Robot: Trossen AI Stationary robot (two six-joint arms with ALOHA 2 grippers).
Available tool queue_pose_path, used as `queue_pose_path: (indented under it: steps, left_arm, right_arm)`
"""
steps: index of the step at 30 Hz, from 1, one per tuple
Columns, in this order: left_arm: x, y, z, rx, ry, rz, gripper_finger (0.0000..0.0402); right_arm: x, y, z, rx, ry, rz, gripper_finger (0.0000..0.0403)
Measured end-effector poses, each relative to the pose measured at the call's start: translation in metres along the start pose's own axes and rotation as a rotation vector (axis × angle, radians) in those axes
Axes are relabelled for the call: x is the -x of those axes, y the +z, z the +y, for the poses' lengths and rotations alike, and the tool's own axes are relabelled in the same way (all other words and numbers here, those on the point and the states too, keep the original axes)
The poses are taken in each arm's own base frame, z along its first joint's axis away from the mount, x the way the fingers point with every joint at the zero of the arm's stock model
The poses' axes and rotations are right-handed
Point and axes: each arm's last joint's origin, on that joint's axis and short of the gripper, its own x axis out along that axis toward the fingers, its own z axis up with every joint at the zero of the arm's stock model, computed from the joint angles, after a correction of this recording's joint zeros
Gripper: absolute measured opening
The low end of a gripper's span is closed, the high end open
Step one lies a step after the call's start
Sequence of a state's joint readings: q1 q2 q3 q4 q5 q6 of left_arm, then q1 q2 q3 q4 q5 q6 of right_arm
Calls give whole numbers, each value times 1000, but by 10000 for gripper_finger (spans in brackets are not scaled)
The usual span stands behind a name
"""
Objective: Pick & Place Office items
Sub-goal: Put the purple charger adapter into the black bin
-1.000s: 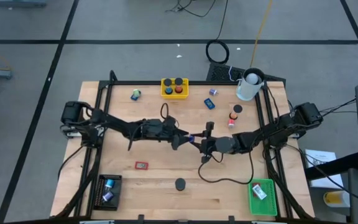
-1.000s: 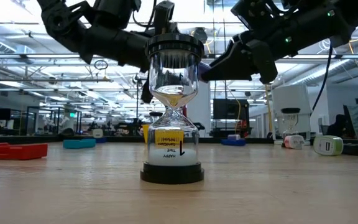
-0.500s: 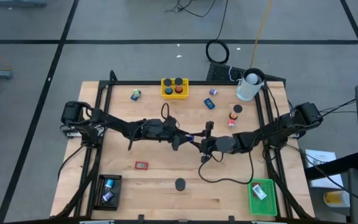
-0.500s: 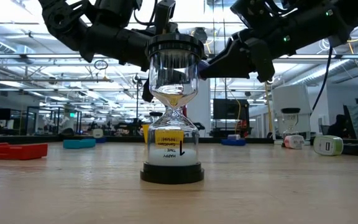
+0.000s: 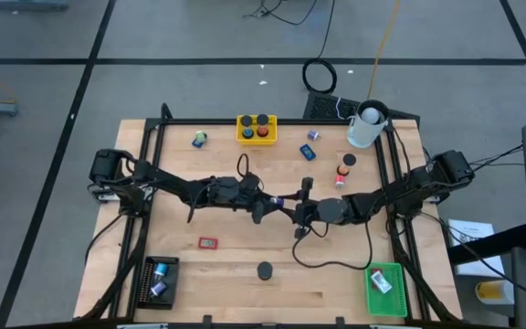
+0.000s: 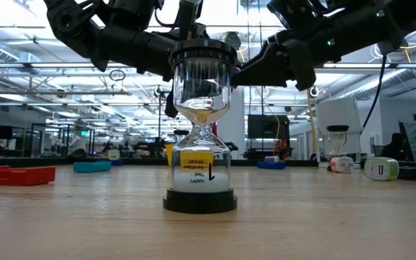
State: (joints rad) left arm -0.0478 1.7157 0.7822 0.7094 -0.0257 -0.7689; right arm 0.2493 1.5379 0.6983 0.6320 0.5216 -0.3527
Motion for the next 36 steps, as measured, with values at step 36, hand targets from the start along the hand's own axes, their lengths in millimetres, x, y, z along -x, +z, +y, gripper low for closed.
queue_pose_path:
  steps: [36]
  left_arm:
    - [0,4,2,-108,-13,10,148]
  right_arm:
    - [3,4,-1,-11,-95,-9,253]
